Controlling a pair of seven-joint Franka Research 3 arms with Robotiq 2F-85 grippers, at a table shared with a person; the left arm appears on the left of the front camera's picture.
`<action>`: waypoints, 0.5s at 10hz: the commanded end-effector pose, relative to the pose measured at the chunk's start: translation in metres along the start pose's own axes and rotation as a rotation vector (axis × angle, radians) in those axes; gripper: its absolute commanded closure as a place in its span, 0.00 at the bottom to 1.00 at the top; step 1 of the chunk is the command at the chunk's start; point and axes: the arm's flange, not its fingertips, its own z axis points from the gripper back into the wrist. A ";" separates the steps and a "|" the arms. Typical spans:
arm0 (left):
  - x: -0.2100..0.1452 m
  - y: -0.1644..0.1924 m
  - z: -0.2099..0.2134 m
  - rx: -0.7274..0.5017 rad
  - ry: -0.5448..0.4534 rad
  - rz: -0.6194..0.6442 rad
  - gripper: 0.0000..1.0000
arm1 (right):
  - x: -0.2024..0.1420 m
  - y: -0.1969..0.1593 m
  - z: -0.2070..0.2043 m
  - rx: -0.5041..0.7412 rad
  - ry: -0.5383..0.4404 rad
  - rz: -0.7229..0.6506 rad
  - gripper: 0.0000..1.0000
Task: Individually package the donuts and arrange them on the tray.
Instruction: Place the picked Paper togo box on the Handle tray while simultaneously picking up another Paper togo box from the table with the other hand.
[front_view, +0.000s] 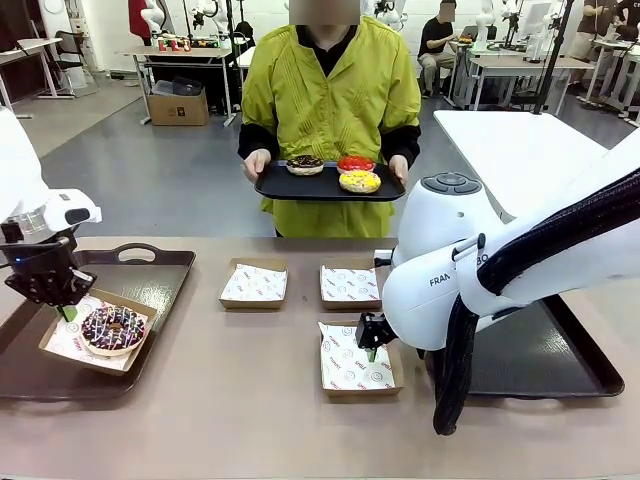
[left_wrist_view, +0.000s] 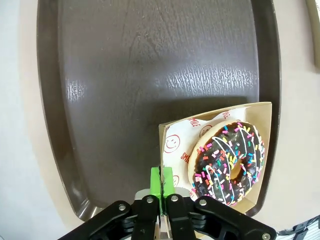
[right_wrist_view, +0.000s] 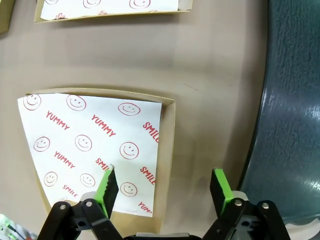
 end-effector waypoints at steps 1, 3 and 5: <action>-0.013 -0.003 -0.015 0.035 -0.011 0.025 0.99 | -0.003 0.003 -0.006 0.017 -0.019 -0.021 0.32; -0.013 -0.005 -0.017 0.032 0.003 0.031 0.51 | -0.003 0.004 -0.005 0.022 -0.025 -0.020 0.88; -0.013 -0.004 -0.016 0.029 0.012 0.034 0.00 | -0.004 0.005 -0.004 0.023 -0.028 -0.023 1.00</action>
